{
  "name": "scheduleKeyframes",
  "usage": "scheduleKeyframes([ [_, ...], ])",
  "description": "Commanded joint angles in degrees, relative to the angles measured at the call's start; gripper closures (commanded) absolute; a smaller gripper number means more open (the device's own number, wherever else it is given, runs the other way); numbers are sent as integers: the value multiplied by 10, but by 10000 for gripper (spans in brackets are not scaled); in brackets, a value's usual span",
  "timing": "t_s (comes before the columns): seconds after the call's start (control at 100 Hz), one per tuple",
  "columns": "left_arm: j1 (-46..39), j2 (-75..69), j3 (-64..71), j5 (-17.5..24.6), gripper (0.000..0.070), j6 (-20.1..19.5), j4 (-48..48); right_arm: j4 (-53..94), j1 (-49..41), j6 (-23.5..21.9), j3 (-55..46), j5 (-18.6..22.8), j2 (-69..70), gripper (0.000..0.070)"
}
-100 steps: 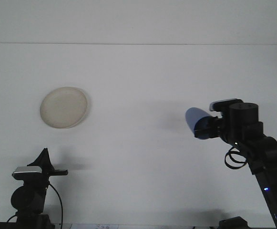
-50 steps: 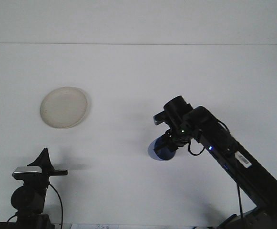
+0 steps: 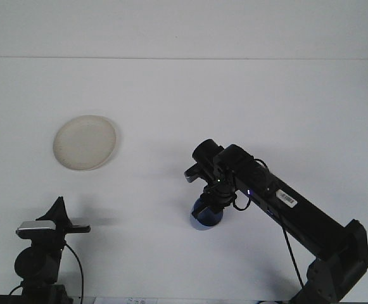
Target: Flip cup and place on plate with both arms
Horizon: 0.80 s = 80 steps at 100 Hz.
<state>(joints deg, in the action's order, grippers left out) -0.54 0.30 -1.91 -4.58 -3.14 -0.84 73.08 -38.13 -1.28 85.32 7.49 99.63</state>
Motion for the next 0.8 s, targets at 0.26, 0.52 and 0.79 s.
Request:
scheduleKeyframes([
  [0.26, -2, -1, 11, -2, 687, -3, -7, -1, -20, 11, 15, 0, 40, 670],
  [0.52, -2, -1, 11, -2, 687, -3, -7, 2, -20, 11, 18, 0, 39, 185],
  [0.79, -2, -1, 11, -2, 687, -3, -7, 10, -20, 17, 54, 0, 19, 185],
])
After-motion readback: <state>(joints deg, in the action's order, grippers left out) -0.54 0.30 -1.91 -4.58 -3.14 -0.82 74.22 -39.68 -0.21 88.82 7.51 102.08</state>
